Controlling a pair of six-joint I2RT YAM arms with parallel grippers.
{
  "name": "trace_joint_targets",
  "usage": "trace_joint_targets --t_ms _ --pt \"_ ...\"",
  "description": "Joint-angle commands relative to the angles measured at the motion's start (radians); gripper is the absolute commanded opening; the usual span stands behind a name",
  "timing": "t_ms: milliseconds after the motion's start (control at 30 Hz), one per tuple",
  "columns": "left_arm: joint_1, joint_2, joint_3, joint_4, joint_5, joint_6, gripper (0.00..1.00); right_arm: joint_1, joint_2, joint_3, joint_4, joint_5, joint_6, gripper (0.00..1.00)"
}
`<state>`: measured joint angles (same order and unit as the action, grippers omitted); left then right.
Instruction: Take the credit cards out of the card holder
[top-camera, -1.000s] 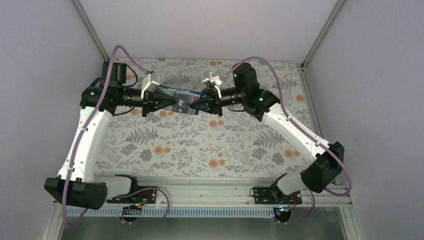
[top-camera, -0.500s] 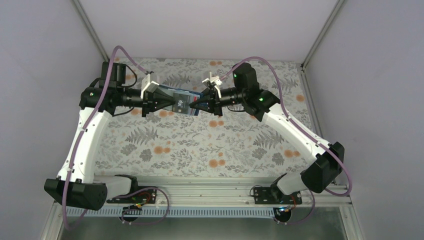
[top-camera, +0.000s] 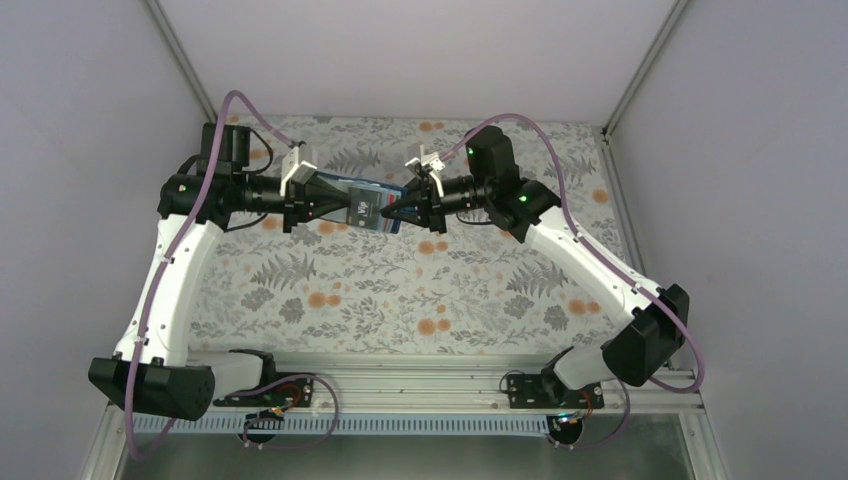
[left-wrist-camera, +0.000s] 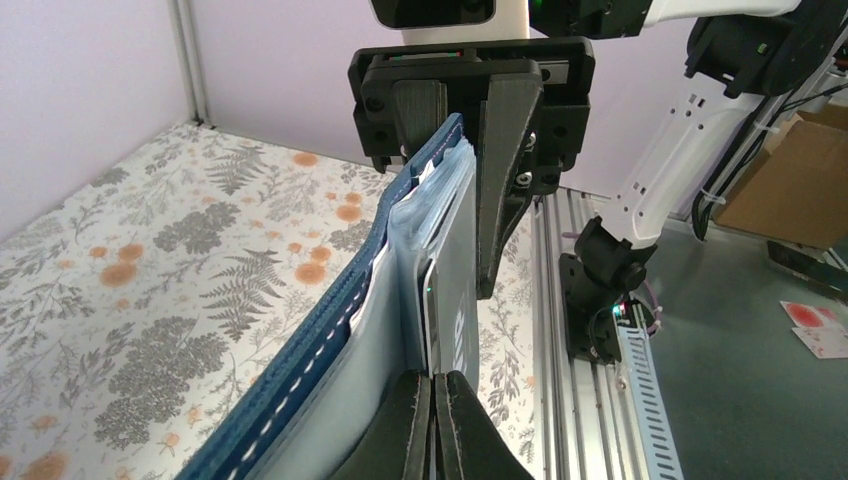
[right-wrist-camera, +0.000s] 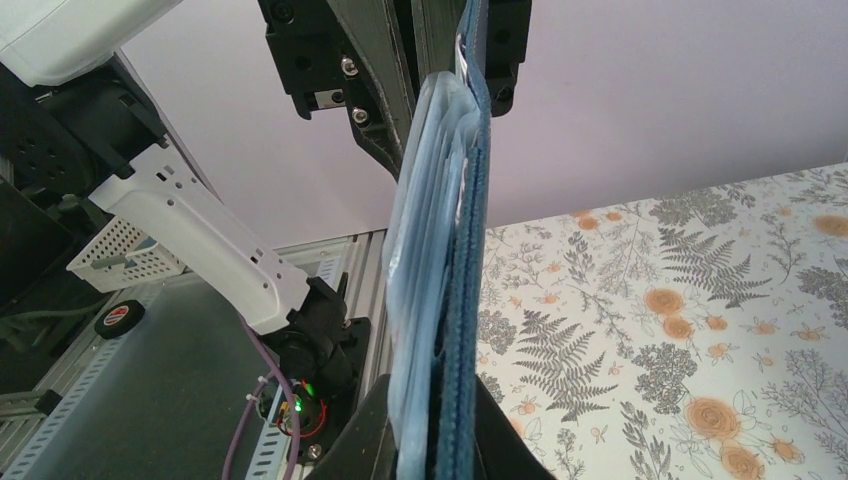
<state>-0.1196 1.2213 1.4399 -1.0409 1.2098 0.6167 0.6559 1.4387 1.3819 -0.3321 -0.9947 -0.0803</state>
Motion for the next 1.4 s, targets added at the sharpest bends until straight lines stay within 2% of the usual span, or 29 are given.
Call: trace_joint_targets --t_ms 0,400,667,800,900,933,967,1000,1033,1133,1200,1267,1367 --pt "0.006 -0.006 -0.001 0.005 0.049 0.029 0.02 -0.002 -0.034 0.004 0.011 -0.026 -0.011 0.04" --pt "0.045 -0.036 -0.006 0.008 -0.023 0.021 0.02 -0.035 -0.067 -0.018 -0.012 -0.023 -0.032 0.04" --pt "0.041 -0.031 -0.053 0.058 0.071 0.010 0.02 -0.036 -0.049 -0.013 0.001 -0.061 -0.019 0.04" --pt "0.039 -0.026 -0.059 0.083 0.082 -0.023 0.13 -0.036 -0.047 -0.012 0.006 -0.068 -0.016 0.04" --pt "0.033 -0.024 -0.088 0.100 0.093 -0.032 0.16 -0.036 -0.046 -0.008 0.006 -0.073 -0.015 0.04" --pt "0.030 -0.022 -0.094 0.098 0.095 -0.024 0.16 -0.036 -0.046 -0.005 -0.002 -0.070 -0.021 0.04" --pt "0.022 -0.017 -0.099 0.099 0.097 -0.022 0.12 -0.036 -0.042 0.004 -0.017 -0.064 -0.024 0.04" --pt "0.014 -0.011 -0.108 0.109 0.101 -0.031 0.05 -0.036 -0.035 0.017 -0.032 -0.061 -0.025 0.04" --pt "0.006 -0.006 -0.124 0.126 0.107 -0.047 0.03 -0.036 -0.026 0.026 -0.039 -0.064 -0.022 0.04" --pt "0.001 0.030 -0.137 0.170 0.057 -0.090 0.03 -0.039 0.011 0.045 -0.048 0.055 0.051 0.04" --pt "0.026 0.089 -0.106 0.189 -0.026 -0.153 0.09 -0.071 0.054 0.043 -0.038 0.197 0.175 0.04" --pt "0.068 0.157 -0.071 0.186 -0.064 -0.195 0.14 -0.139 0.106 0.031 -0.049 0.254 0.286 0.04" --pt "0.109 0.209 -0.058 0.135 -0.109 -0.138 0.22 -0.179 0.130 -0.019 -0.058 0.392 0.349 0.04"
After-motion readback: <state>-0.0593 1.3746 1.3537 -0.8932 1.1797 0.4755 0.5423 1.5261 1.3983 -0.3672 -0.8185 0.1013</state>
